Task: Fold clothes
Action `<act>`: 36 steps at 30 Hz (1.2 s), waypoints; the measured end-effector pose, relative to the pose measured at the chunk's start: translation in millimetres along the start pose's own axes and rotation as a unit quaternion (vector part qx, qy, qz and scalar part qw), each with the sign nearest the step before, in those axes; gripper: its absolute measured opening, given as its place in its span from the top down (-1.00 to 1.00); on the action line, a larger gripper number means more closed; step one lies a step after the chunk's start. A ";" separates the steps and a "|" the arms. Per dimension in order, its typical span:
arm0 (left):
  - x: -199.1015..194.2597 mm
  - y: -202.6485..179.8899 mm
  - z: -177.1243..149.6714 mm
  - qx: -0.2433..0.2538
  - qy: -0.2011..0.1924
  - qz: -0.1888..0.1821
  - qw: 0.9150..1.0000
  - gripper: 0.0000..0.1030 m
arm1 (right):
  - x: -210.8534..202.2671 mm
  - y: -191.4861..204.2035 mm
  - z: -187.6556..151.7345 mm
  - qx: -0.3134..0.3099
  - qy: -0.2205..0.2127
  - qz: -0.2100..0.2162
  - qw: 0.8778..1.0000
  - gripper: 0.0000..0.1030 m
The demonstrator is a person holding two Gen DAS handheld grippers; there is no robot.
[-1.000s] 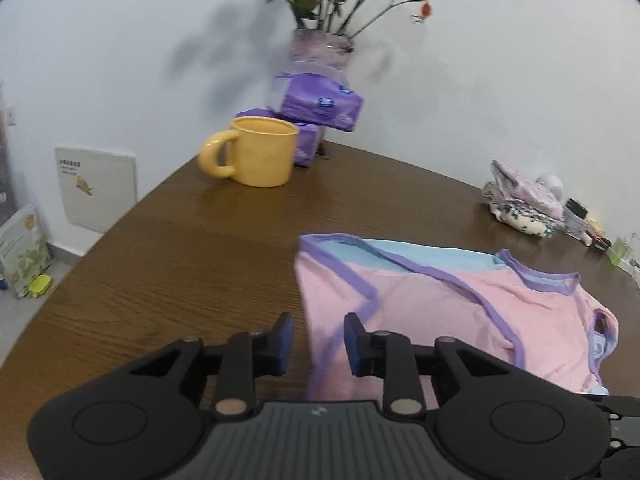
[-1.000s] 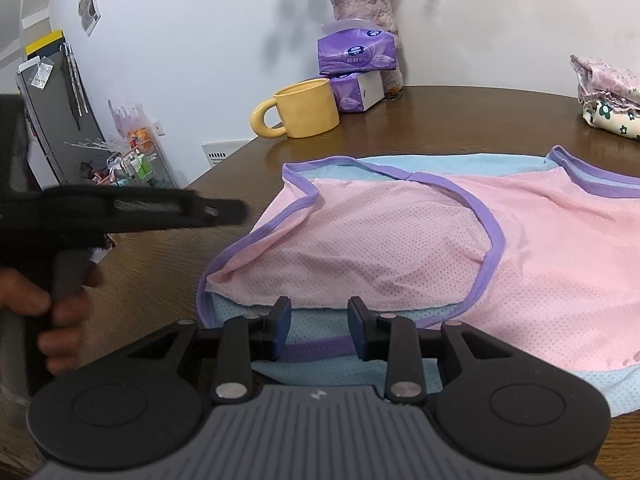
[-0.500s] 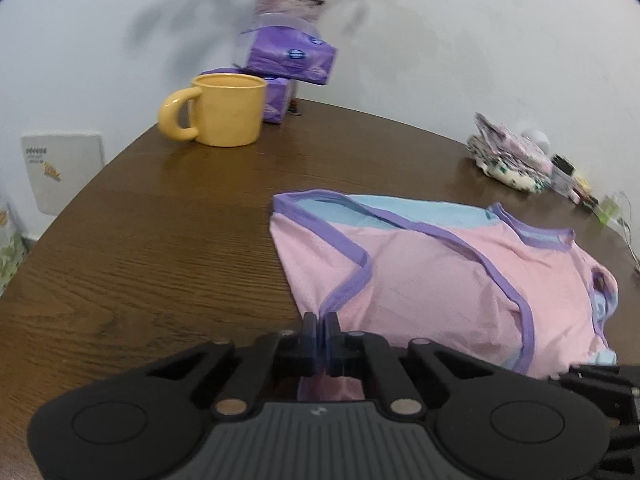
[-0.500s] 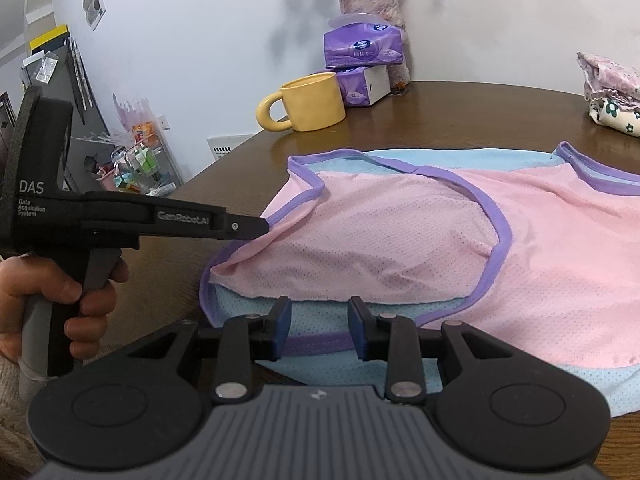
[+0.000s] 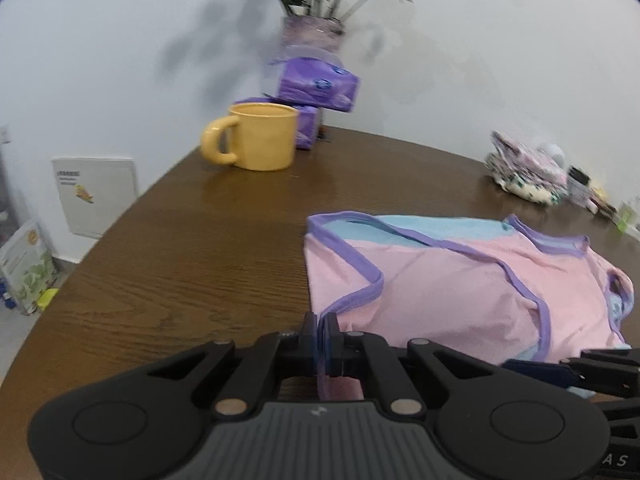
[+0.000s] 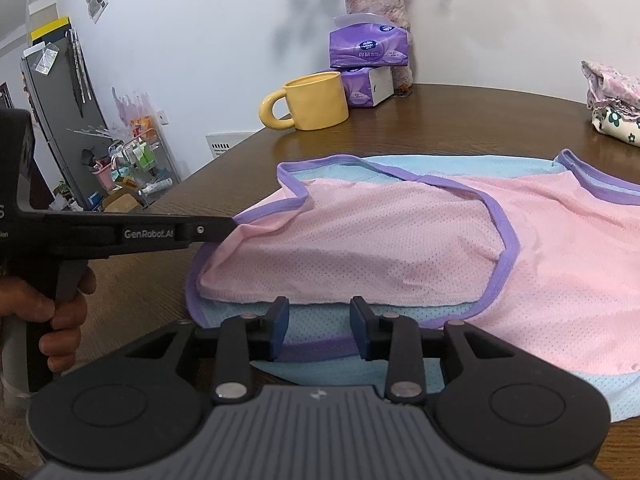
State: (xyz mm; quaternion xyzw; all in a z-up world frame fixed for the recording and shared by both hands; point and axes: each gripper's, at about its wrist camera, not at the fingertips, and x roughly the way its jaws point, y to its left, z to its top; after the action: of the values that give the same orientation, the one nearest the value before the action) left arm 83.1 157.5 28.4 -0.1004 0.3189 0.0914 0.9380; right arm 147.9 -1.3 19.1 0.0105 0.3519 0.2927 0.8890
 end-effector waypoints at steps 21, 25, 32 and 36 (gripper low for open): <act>14.4 -1.1 8.5 0.024 0.022 -0.040 0.999 0.98 | 1.0 3.5 3.9 -0.010 0.007 -0.007 1.000 0.33; 1.6 0.4 10.2 0.027 -0.004 -0.028 0.999 0.99 | -1.5 6.7 10.7 -0.015 -0.001 -0.011 1.000 0.33; -3.6 25.9 3.4 -0.026 0.002 0.001 1.000 0.99 | 18.6 19.7 24.0 -0.026 0.001 0.001 1.000 0.61; -10.1 37.7 -5.6 -0.049 0.013 0.008 0.999 0.99 | 30.4 29.1 24.2 -0.044 0.015 0.006 0.999 0.80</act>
State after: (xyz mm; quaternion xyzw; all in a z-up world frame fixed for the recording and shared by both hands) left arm 63.0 191.3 25.4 -0.1445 0.3268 0.1130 0.9271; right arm 165.9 43.4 25.0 -0.0308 0.3523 0.3130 0.8815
